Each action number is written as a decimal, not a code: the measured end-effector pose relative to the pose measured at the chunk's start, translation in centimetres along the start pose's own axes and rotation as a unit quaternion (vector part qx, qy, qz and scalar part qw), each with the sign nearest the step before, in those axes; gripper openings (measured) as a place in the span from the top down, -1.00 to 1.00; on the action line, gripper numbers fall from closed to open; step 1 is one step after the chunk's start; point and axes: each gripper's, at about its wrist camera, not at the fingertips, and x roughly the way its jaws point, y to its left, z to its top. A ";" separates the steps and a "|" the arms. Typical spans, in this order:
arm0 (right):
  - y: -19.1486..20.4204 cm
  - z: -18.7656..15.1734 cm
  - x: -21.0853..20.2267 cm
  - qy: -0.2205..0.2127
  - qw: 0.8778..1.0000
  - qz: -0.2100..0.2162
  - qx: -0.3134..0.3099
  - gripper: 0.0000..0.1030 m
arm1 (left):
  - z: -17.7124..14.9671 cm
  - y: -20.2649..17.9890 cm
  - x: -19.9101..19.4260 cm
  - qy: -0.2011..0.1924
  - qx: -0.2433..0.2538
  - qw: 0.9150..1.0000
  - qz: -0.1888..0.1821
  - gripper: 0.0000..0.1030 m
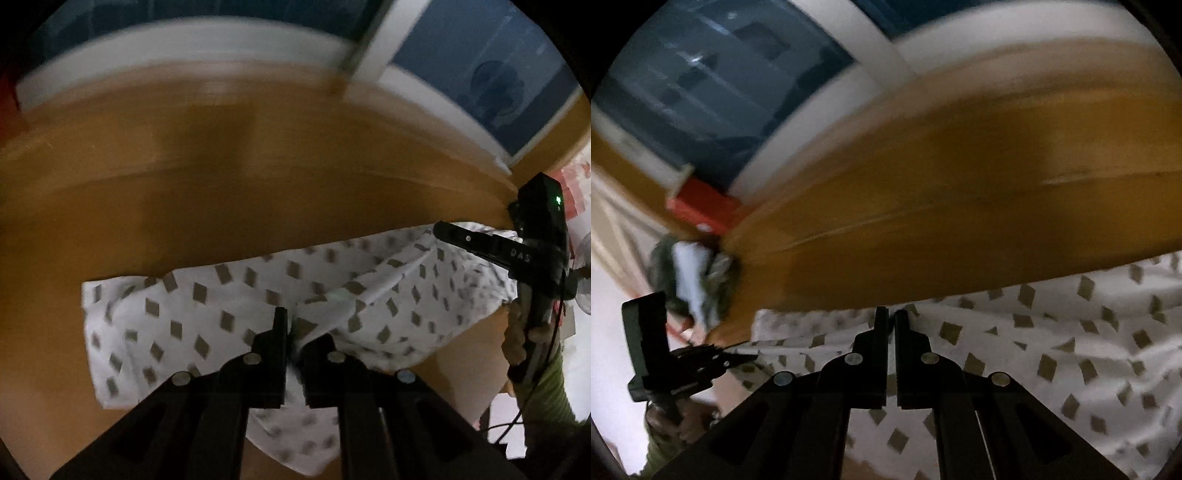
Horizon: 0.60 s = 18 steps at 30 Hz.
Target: Fold clothes
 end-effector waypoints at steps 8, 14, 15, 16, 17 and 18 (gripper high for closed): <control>-0.8 -1.0 3.1 -0.027 0.997 -0.060 0.037 0.88 | 1.7 2.0 4.2 0.022 0.063 0.997 -0.030 0.28; 2.3 -3.0 -0.2 -0.060 0.991 -0.120 0.024 0.15 | 1.1 2.2 2.8 0.024 0.089 0.994 -0.057 0.24; 3.0 -3.6 -1.0 -0.066 0.990 -0.124 0.018 0.08 | 1.0 2.4 2.4 0.020 0.089 0.994 -0.060 0.24; 3.7 -4.2 -1.8 -0.070 0.989 -0.127 0.011 0.03 | 0.8 2.7 1.8 0.017 0.087 0.994 -0.062 0.23; 4.6 -5.0 -2.7 -0.071 0.990 -0.123 0.000 0.03 | 0.6 3.0 1.2 0.012 0.084 0.994 -0.064 0.18; 5.4 -5.9 -3.5 -0.071 0.990 -0.120 -0.010 0.02 | 0.4 3.3 0.6 0.007 0.080 0.995 -0.065 0.13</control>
